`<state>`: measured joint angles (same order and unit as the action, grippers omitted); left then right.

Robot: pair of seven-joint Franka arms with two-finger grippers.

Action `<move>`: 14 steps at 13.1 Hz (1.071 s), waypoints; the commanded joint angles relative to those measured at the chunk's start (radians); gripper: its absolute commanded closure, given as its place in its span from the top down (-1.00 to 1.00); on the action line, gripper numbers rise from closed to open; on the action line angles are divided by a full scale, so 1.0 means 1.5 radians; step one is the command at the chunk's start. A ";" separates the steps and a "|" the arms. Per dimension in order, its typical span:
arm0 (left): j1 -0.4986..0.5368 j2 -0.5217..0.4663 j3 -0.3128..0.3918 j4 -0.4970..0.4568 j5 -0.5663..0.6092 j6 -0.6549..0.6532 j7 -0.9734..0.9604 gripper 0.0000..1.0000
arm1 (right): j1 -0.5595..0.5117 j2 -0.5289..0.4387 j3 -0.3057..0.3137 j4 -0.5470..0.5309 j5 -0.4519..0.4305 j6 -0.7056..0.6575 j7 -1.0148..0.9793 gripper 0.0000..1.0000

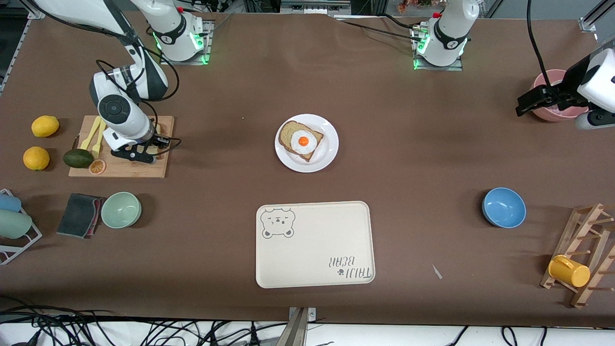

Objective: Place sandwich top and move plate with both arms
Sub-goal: 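Close the right gripper on the bread slice edge and lift it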

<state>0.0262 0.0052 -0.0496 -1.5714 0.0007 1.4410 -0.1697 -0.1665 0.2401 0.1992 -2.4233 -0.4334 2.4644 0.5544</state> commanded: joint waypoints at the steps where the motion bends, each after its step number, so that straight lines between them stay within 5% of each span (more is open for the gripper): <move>1: 0.006 0.000 0.001 0.006 -0.014 -0.015 0.023 1.00 | -0.006 0.012 0.001 -0.002 -0.018 0.003 0.014 -0.49; 7: 0.015 0.001 0.001 0.007 -0.014 -0.016 0.027 1.00 | -0.005 0.023 0.001 -0.001 -0.018 0.003 0.015 -0.58; 10: 0.017 0.001 0.001 0.006 -0.014 -0.016 0.027 1.00 | -0.005 0.031 0.001 0.000 -0.019 0.004 0.014 -0.94; 14: 0.016 0.002 0.001 0.005 -0.014 -0.021 0.028 1.00 | -0.005 0.029 0.001 0.001 -0.019 0.003 0.014 -1.00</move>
<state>0.0447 0.0067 -0.0469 -1.5714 0.0007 1.4294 -0.1509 -0.1662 0.2431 0.1994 -2.4224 -0.4386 2.4615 0.5544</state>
